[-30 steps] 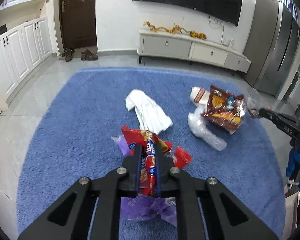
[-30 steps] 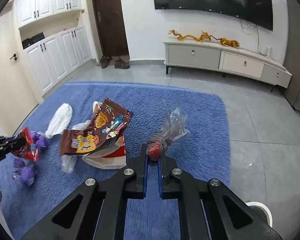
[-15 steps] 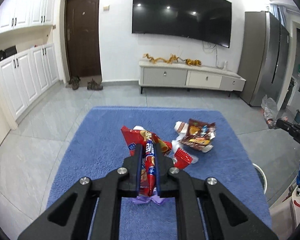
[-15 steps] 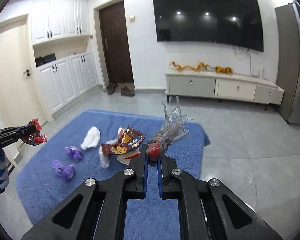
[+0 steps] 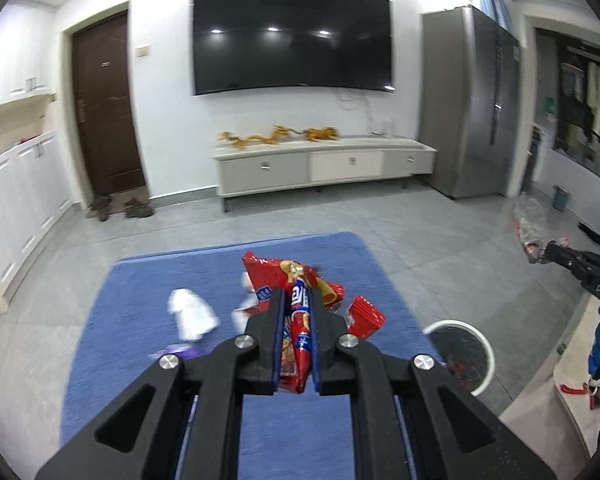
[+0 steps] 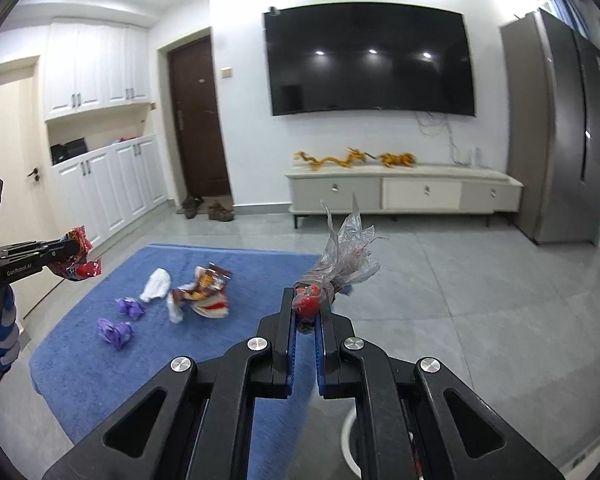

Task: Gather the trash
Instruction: 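Carry both items to the black bin and open both tools to drop them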

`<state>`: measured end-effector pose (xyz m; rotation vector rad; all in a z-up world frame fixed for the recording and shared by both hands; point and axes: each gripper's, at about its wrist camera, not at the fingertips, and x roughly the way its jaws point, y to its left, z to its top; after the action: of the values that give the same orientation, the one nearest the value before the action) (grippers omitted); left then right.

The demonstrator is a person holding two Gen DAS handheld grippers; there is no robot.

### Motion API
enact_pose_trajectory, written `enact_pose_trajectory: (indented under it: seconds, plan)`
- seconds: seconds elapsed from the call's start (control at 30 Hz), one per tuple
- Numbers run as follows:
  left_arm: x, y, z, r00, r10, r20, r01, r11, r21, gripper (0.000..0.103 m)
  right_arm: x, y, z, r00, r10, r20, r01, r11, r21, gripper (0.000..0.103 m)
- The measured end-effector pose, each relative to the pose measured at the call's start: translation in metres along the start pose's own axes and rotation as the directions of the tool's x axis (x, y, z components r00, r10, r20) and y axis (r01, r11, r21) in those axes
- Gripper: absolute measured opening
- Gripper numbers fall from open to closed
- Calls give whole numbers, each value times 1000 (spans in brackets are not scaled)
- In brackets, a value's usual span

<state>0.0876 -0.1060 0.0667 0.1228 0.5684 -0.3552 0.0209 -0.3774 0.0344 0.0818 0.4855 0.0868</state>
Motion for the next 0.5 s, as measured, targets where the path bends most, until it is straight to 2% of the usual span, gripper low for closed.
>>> enact_pose_trajectory:
  seconds: [0.27, 0.5]
  plan:
    - [53, -95, 7, 989, -131, -75, 137, 987, 89, 10, -3, -68, -37, 996, -56, -63, 63, 991, 119, 8]
    - [107, -155, -5, 964, -200, -177, 225, 965, 134, 10, 24, -112, -75, 985, -59, -163, 92, 974, 206, 8]
